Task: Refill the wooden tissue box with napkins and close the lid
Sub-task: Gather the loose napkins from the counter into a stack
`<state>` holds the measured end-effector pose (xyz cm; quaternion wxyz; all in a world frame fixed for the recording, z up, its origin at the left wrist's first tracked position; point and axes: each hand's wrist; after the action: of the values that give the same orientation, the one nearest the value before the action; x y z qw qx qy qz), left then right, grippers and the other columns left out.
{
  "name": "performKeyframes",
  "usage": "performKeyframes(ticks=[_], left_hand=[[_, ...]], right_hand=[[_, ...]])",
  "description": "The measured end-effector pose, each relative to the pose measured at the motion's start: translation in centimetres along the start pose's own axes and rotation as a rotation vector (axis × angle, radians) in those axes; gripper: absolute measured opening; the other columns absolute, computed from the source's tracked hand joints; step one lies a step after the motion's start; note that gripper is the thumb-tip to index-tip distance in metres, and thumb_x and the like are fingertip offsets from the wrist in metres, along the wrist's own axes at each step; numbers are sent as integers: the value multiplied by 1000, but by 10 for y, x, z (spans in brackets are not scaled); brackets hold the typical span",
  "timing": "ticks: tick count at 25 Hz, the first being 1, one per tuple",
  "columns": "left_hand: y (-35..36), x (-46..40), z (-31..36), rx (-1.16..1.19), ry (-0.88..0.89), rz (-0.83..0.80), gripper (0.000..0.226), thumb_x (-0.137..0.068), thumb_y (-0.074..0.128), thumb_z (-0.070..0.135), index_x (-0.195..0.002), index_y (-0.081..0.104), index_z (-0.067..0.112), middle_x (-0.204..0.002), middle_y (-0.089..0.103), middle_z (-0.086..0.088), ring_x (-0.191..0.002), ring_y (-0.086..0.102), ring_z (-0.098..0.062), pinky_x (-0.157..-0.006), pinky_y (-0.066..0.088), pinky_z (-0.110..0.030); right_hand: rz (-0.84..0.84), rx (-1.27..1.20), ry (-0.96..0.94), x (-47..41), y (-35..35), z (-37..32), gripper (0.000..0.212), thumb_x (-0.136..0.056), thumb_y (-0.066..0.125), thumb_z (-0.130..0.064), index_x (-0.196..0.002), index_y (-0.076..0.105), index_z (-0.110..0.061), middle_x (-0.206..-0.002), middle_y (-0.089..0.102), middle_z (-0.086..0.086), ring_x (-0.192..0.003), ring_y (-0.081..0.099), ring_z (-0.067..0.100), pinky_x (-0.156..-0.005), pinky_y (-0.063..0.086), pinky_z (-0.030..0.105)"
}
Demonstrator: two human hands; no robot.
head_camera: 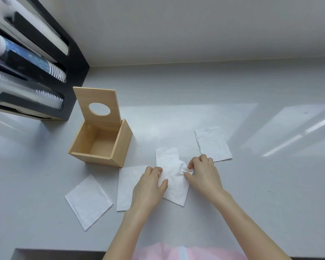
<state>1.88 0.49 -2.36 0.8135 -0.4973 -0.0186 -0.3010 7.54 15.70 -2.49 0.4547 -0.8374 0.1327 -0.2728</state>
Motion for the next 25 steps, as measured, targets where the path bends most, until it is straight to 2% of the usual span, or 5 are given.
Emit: performKeyframes(ticks=[4,8,13,19,25], left_hand=[[1,4,0,62,14,50,45,-88,50,33,-130,39,20,-124,46,1,-109,50,-16,-80,43,-27],[-3,9,5,482,-54,108,59,-87,57,29,-138,30,17,-138,36,4,-118,43,-11,-90,35,-22],[-9,14,7,822,-148,37,36,-86,58,30,-120,53,19,-115,60,8,-98,59,-8,-75,46,-18],[-12,20,3,1008,-195,12,8,-86,59,20,-93,62,18,-95,70,0,-86,65,-15,-70,51,-23],[-16,21,-6,1001,-262,97,11,-88,54,18,-79,59,16,-77,60,1,-69,56,-11,-52,44,-11]], right_hand=[[-9,-353,-11,6,-3,0,7,-83,55,-13,-87,50,-16,-80,53,0,-83,52,20,-66,39,29],[-75,-591,-79,16,-14,-7,13,-81,60,-14,-84,54,-24,-80,60,-7,-68,55,3,-59,42,12],[-205,-839,-131,23,-26,-13,19,-83,60,-7,-78,59,-25,-75,66,-10,-63,62,0,-55,48,10],[-210,-832,-69,18,-23,-11,16,-86,56,-10,-79,60,-24,-81,65,-5,-61,61,-7,-51,47,7],[-28,-515,89,1,-4,-13,12,-90,51,-24,-96,58,-17,-93,60,-1,-89,59,17,-71,44,26]])
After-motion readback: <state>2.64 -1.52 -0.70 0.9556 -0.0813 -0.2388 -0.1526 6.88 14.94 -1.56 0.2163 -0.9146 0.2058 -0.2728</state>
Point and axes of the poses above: each hand's wrist, its own x-axis away from the middle knuckle, its own y-axis out of the palm, z = x × y
